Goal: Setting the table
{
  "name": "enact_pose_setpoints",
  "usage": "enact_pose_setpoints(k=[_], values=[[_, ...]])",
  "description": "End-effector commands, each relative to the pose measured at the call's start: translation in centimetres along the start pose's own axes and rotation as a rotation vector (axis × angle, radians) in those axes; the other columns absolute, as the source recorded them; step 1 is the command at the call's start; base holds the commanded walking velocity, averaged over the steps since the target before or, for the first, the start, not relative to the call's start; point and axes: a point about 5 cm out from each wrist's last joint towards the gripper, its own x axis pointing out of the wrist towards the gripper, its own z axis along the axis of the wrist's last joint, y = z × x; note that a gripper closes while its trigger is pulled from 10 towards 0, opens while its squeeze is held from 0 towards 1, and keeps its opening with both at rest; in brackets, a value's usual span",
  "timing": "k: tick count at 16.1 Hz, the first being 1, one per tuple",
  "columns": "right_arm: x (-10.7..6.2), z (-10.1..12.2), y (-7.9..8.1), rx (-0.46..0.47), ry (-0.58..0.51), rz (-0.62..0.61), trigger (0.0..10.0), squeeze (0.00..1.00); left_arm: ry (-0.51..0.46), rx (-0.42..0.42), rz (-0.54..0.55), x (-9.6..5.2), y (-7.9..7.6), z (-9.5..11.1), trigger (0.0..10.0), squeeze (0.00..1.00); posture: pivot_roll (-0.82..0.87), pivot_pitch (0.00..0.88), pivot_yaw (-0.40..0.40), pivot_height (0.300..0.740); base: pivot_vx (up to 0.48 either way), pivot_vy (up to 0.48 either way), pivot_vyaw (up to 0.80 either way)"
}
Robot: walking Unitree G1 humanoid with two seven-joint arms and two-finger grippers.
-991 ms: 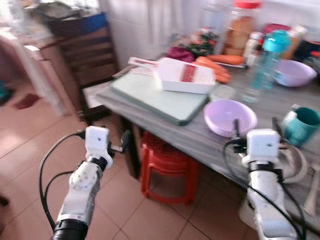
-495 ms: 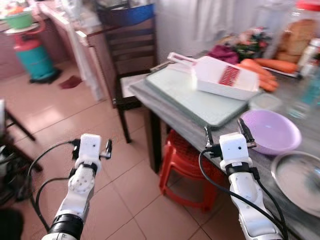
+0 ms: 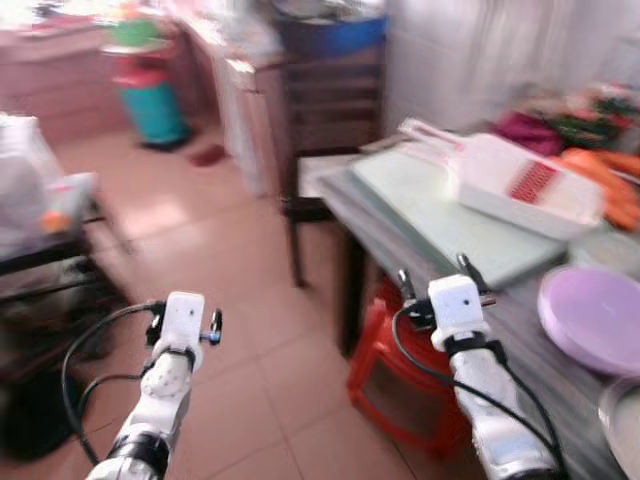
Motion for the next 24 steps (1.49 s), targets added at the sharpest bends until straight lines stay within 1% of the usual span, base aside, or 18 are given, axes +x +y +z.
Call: enact_pose_setpoints(k=[1, 4, 6, 8, 9, 13, 15, 19, 22, 24], values=[[0.2, -0.1, 0.0, 0.015, 0.004, -0.005, 10.0, 0.00, 0.019, 0.025, 0.012, 0.0, 0.4, -0.4, 10.0, 0.00, 0.02, 0.000, 0.035, 0.740, 0.000, 0.000, 0.79], [0.5, -1.1, 0.3, 0.013, 0.019, 0.001, 10.0, 0.00, 0.080, 0.046, 0.034, 0.1, 0.8, -1.2, 10.0, 0.00, 0.04, 0.000, 0.033, 0.740, 0.000, 0.000, 0.79], [0.8, -1.8, 0.2, 0.001, 0.044, 0.008, 10.0, 0.00, 0.118, 0.024, 0.016, -0.1, 0.5, -1.8, 10.0, 0.00, 0.05, 0.000, 0.028, 0.740, 0.000, 0.000, 0.79], [1.5, -1.8, -0.1, -0.003, 0.044, 0.003, 10.0, 0.00, 0.156, -0.010, 0.000, -0.4, 0.0, -2.5, 10.0, 0.00, 0.06, 0.000, 0.024, 0.740, 0.000, 0.000, 0.79], [2.1, -1.3, 0.0, 0.002, 0.021, 0.004, 10.0, 0.00, 0.164, -0.032, -0.030, -0.4, -0.6, -2.5, 10.0, 0.00, 0.06, 0.000, 0.024, 0.740, 0.000, 0.000, 0.78], [2.1, -1.3, 0.3, 0.058, 0.019, -0.016, 10.0, 0.00, 0.161, -0.058, -0.074, -0.2, -0.9, -2.2, 10.0, 0.00, 0.06, 0.000, 0.022, 0.740, 0.000, 0.000, 0.00], [1.9, -2.1, 0.5, 0.102, 0.061, -0.046, 10.0, 0.00, 0.178, -0.051, -0.084, -0.2, -0.9, -2.4, 10.0, 0.00, 0.06, 0.000, 0.030, 0.740, 0.000, 0.126, 0.00], [1.6, -3.9, 0.1, 0.137, 0.169, -0.079, 10.0, 0.00, 0.203, -0.029, -0.114, -0.2, -1.2, -2.5, 10.0, 0.00, 0.06, 0.000, 0.035, 0.740, 0.000, 0.322, 0.00], [1.1, -6.1, 0.1, 0.182, 0.311, -0.067, 10.0, 0.00, 0.231, -0.037, -0.121, -0.2, -1.3, -2.7, 10.0, 0.00, 0.06, 0.000, 0.036, 0.740, 0.000, 0.346, 0.00], [0.3, -7.3, 0.5, 0.152, 0.391, -0.025, 10.0, 0.00, 0.258, -0.029, -0.136, -0.4, -1.5, -3.2, 10.0, 0.00, 0.06, 0.000, 0.034, 0.740, 0.000, 0.364, 0.00]])
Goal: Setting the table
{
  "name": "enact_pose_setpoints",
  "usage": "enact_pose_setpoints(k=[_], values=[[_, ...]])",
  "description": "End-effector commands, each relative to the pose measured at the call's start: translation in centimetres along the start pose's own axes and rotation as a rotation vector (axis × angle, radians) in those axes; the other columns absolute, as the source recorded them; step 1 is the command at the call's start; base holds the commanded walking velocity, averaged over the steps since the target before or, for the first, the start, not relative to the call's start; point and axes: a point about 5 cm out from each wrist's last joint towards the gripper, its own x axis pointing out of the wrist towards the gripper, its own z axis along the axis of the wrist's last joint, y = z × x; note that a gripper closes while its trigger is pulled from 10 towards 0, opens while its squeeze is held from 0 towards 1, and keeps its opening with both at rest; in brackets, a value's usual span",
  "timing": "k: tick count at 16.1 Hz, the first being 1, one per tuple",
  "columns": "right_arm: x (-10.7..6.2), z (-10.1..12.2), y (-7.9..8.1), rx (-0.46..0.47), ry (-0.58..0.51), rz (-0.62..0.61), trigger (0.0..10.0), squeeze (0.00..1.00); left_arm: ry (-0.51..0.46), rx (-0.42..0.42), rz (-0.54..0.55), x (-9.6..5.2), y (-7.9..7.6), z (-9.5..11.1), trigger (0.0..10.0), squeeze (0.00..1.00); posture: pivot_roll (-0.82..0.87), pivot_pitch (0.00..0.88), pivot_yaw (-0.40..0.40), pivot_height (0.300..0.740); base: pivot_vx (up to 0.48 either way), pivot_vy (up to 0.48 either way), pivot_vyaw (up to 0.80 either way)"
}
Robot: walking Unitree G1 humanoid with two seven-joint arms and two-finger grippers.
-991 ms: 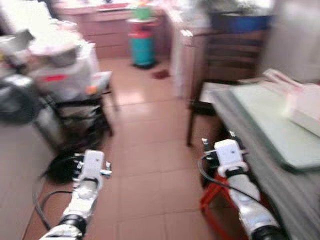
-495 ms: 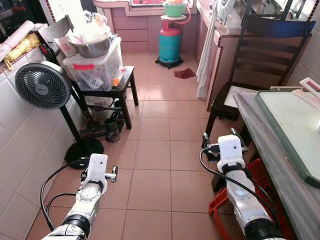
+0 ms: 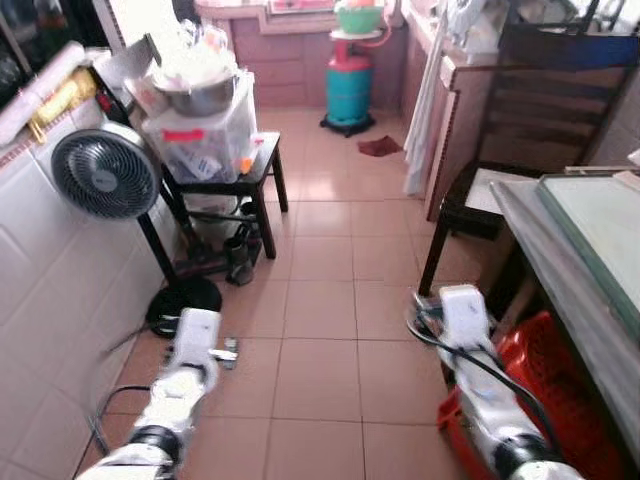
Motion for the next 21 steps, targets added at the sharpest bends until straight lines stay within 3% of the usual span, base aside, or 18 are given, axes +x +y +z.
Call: enact_pose_setpoints(k=[1, 4, 6, 8, 13, 18, 21], values=[[0.0, -0.4, 1.1, 0.026, 0.040, 0.034, 10.0, 0.00, 0.019, 0.023, 0.013, 0.0, 0.9, -0.1, 10.0, 0.00, 0.06, 0.000, 0.032, 0.740, 0.000, 0.375, 0.00], [-0.9, -3.3, 1.7, 0.117, 0.226, 0.035, 10.0, 0.00, 0.030, 0.047, 0.001, 0.0, 0.8, -0.3, 10.0, 0.00, 0.07, 0.000, 0.030, 0.740, 0.000, 0.385, 0.00], [-1.8, -5.3, 1.1, 0.215, 0.361, -0.014, 10.0, 0.00, 0.058, 0.050, 0.007, -0.1, 0.9, -0.8, 10.0, 0.00, 0.08, 0.000, 0.029, 0.740, 0.000, 0.399, 0.00], [-2.4, -6.3, 0.8, 0.256, 0.417, -0.033, 10.0, 0.00, 0.074, 0.058, 0.006, -0.2, 0.9, -1.1, 10.0, 0.00, 0.08, 0.000, 0.030, 0.740, 0.000, 0.398, 0.00], [-2.6, -6.7, 1.2, 0.276, 0.451, -0.017, 10.0, 0.00, 0.124, 0.056, 0.007, -0.7, 1.0, -2.5, 10.0, 0.00, 0.08, 0.000, 0.032, 0.740, 0.000, 0.398, 0.00], [-2.5, -6.5, 1.3, 0.259, 0.445, 0.005, 10.0, 0.00, 0.125, 0.063, 0.003, -0.6, 0.8, -2.5, 10.0, 0.00, 0.08, 0.000, 0.035, 0.740, 0.000, 0.398, 0.00], [-2.4, -6.4, 1.4, 0.255, 0.440, 0.014, 10.0, 0.00, 0.126, 0.068, 0.004, -0.6, 0.8, -2.4, 10.0, 0.00, 0.08, 0.000, 0.036, 0.740, 0.000, 0.399, 0.69]])
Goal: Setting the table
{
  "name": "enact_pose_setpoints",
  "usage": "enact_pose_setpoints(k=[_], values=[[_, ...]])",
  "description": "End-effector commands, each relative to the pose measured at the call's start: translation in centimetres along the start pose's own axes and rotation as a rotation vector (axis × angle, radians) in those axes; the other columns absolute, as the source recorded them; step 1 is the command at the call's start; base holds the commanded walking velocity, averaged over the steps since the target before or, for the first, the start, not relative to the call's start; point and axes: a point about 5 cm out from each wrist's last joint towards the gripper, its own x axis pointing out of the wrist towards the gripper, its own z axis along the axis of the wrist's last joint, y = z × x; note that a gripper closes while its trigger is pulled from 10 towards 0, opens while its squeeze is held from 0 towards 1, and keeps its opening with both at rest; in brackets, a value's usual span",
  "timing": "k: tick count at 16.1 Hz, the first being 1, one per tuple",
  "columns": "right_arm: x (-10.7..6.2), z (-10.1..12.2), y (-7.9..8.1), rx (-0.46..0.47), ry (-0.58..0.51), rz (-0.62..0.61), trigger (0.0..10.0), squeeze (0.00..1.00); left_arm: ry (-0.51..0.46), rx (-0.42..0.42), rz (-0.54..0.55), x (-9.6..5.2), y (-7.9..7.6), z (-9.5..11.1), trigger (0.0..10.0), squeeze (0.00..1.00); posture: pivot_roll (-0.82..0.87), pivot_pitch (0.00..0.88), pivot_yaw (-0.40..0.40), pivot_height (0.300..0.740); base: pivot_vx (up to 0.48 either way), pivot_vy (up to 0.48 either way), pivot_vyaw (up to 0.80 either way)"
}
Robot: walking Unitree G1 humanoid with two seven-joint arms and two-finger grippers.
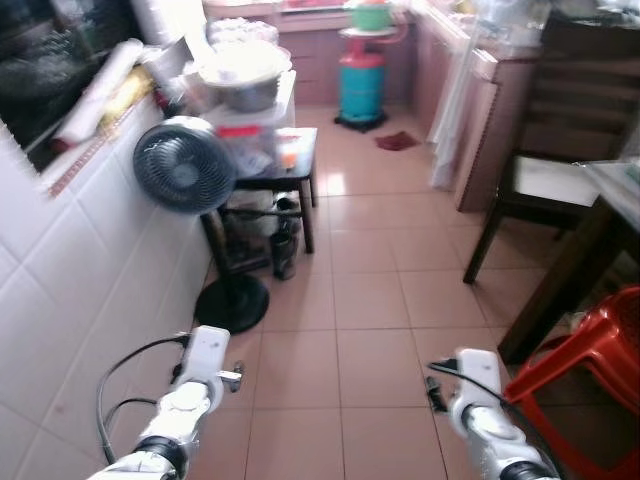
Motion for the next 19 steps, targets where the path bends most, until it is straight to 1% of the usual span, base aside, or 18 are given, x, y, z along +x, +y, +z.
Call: enact_pose_setpoints(k=[1, 3, 5, 7, 9, 11, 13, 15, 17, 18, 19], values=[[0.1, 0.3, 1.2, 0.011, -0.007, 0.028, 10.0, 0.00, 0.012, 0.013, 0.028, -0.1, 1.3, -0.1, 10.0, 0.00, 0.08, 0.000, 0.036, 0.740, 0.000, 0.401, 0.80], [0.1, 0.4, 1.3, 0.017, -0.009, 0.028, 10.0, 0.00, 0.016, 0.014, 0.030, -0.1, 1.3, -0.2, 10.0, 0.00, 0.08, 0.000, 0.038, 0.740, 0.000, 0.396, 0.48], [0.1, 0.3, 1.2, 0.025, -0.004, 0.029, 10.0, 0.00, 0.011, 0.018, 0.034, -0.1, 1.3, -0.3, 10.0, 0.00, 0.08, 0.000, 0.035, 0.740, 0.000, 0.000, 0.00], [0.1, 0.1, 1.2, 0.023, 0.005, 0.035, 10.0, 0.00, 0.028, -0.009, 0.038, -0.1, 1.3, -0.5, 10.0, 0.00, 0.08, 0.000, 0.033, 0.740, 0.000, 0.000, 0.00], [0.1, 0.0, 1.2, 0.021, 0.010, 0.039, 10.0, 0.00, 0.030, -0.002, 0.035, -0.1, 1.3, -0.5, 10.0, 0.00, 0.08, 0.000, 0.032, 0.740, 0.000, 0.000, 0.00], [0.1, 0.1, 1.2, 0.003, 0.011, 0.047, 10.0, 0.00, 0.038, -0.019, 0.035, -0.1, 1.2, -0.6, 10.0, 0.00, 0.07, 0.000, 0.027, 0.740, 0.000, 0.000, 0.00], [0.1, 0.0, 1.2, 0.000, 0.012, 0.049, 10.0, 0.00, 0.036, -0.018, 0.034, -0.1, 1.1, -0.5, 10.0, 0.00, 0.08, 0.000, 0.020, 0.740, 0.000, 0.000, 0.00], [0.1, 0.1, 1.2, -0.024, 0.014, 0.063, 10.0, 0.00, 0.037, -0.015, 0.032, -0.1, 1.0, -0.6, 10.0, 0.00, 0.07, 0.000, 0.019, 0.740, 0.000, 0.000, 0.00], [0.1, 0.4, 1.6, -0.054, -0.002, 0.098, 10.0, 0.00, 0.066, -0.021, 0.009, -0.2, 0.4, -1.1, 10.0, 0.00, 0.08, 0.000, 0.007, 0.740, 0.000, 0.000, 0.00], [0.1, 0.4, 1.8, -0.076, -0.006, 0.125, 10.0, 0.00, 0.090, -0.038, -0.011, -0.2, 0.0, -1.4, 10.0, 0.00, 0.08, 0.000, 0.002, 0.740, 0.000, 0.000, 0.00], [0.1, 0.2, 1.7, -0.073, 0.006, 0.125, 10.0, 0.00, 0.116, -0.049, -0.030, -0.3, -0.4, -1.8, 10.0, 0.00, 0.09, 0.000, 0.005, 0.740, 0.000, 0.000, 0.00]])
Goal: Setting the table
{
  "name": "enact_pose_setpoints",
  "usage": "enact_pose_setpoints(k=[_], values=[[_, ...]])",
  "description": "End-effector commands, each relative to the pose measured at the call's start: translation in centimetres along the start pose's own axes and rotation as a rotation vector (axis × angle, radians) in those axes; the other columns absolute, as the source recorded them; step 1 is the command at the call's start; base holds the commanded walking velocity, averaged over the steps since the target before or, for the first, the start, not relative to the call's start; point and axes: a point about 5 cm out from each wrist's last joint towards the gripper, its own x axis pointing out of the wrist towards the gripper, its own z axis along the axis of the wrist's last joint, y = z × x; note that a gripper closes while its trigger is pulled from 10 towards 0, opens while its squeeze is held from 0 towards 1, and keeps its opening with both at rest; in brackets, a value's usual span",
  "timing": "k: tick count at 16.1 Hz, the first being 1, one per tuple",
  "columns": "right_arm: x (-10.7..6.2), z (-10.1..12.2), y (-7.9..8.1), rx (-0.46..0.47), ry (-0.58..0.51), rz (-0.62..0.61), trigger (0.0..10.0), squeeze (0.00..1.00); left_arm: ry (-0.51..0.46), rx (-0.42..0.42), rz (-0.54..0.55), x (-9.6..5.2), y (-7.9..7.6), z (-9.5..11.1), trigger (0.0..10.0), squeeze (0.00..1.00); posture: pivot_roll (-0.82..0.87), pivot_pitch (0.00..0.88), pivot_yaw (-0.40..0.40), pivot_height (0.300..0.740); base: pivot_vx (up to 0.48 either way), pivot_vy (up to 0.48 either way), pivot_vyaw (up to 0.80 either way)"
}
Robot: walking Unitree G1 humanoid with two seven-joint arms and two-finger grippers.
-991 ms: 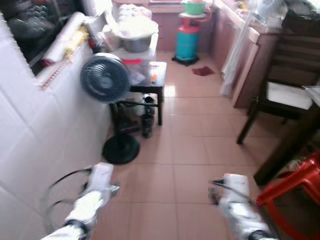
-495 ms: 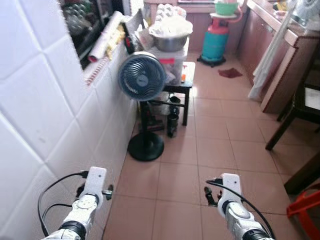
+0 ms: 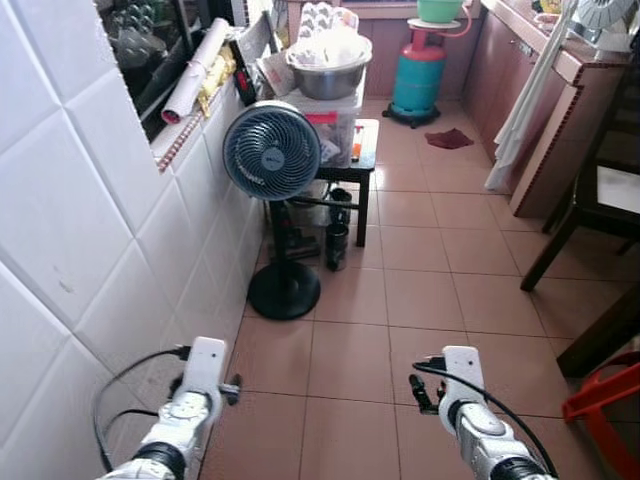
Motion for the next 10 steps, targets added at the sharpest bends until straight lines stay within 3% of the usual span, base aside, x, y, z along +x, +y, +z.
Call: enact_pose_setpoints(k=[1, 2, 4, 7, 10], values=[[-0.06, -0.54, -0.01, 0.023, 0.035, 0.000, 10.0, 0.00, 0.047, -0.043, -0.005, -0.11, 0.29, -0.84, 10.0, 0.00, 0.09, 0.000, 0.005, 0.740, 0.000, 0.000, 0.00], [-0.11, -0.92, -0.09, 0.026, 0.057, -0.015, 10.0, 0.00, 0.075, -0.066, -0.014, -0.17, 0.37, -1.25, 10.0, 0.00, 0.10, 0.000, 0.008, 0.740, 0.000, 0.000, 0.00], [-0.05, -0.81, 0.42, -0.005, 0.052, 0.001, 10.0, 0.00, 0.077, -0.037, -0.026, -0.16, 0.41, -1.18, 10.0, 0.00, 0.08, 0.000, 0.014, 0.740, 0.000, 0.000, 0.74], [-0.04, -0.70, 0.17, -0.020, 0.050, -0.012, 10.0, 0.00, 0.083, -0.057, -0.022, -0.17, 0.45, -1.26, 10.0, 0.00, 0.08, 0.000, 0.011, 0.740, 0.000, 0.000, 0.80], [-0.14, -1.09, -0.24, 0.055, 0.067, -0.046, 10.0, 0.00, 0.089, -0.051, -0.019, -0.22, 0.64, -1.44, 10.0, 0.00, 0.08, 0.000, 0.008, 0.740, 0.000, 0.000, 0.44]])
